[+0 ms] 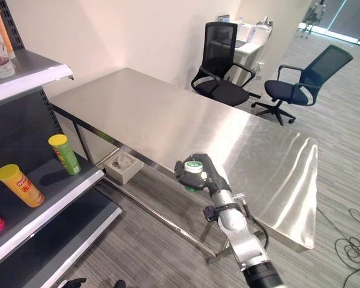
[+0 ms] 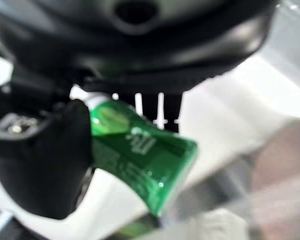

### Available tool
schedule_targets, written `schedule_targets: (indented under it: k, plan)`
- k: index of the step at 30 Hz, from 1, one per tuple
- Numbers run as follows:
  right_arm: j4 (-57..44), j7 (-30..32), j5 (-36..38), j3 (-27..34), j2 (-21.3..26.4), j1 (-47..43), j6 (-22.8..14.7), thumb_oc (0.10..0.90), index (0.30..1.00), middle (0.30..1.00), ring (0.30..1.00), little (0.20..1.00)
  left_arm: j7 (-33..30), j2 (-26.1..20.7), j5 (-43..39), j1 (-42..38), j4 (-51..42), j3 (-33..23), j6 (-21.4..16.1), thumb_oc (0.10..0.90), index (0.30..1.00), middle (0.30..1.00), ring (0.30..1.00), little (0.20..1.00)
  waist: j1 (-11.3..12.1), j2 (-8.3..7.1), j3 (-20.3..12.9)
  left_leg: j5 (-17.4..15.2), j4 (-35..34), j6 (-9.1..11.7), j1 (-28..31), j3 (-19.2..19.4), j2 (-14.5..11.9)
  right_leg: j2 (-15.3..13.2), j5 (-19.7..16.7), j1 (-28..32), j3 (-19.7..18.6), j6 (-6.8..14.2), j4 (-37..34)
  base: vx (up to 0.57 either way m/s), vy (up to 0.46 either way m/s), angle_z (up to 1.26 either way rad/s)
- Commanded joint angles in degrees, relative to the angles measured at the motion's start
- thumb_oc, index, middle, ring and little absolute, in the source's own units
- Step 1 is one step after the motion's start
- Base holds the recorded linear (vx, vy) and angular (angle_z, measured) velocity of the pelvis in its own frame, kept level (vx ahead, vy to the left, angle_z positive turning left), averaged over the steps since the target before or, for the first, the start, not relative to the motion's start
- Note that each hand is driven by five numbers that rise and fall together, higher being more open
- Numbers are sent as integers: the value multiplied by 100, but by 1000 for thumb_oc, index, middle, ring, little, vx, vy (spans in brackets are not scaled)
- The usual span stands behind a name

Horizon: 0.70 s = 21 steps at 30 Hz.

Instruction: Put the goods on the table back onto the shelves and tidy them up.

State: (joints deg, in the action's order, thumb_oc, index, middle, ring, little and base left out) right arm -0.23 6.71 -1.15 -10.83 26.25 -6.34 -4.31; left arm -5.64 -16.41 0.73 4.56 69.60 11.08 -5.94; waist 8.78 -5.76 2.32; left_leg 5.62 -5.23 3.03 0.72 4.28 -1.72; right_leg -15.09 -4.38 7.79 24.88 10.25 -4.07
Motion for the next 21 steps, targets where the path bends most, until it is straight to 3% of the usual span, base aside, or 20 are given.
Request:
schedule_targets:
  k: [1,7,14,21]
  plan:
    - [-718,261,404,354,62,-626,-658,400,300,300,300,300,-40,85,166,-361,195,239,-195,800,900,900,900,900,195,110,-228,-699,23,-234,150,-149,49,-175,106,-130,-379,185,639,-32,-50,1]
    - [-1287,80,1122,82,-52,-1049,-778,400,300,300,300,300,-47,76,148,-424,204,281,-160,800,900,900,900,900,221,143,-275,-633,23,-161,112,-144,-32,-98,207,-112,-342,125,593,-47,-69,2]
    - [-1555,-29,1444,-295,-70,-1636,-863,400,300,300,300,300,-81,59,78,-491,187,298,-140,800,900,900,900,900,275,187,-280,-513,23,-61,50,-189,-163,33,321,-112,-307,38,602,-61,-108,1]
    - [-1703,-130,1757,-798,-233,-2342,-1059,400,300,300,300,300,-161,25,-221,-434,-2,264,-207,800,900,900,900,900,446,241,-156,-289,105,126,-3,-349,-552,533,757,-86,-402,-230,664,-87,-202,9]
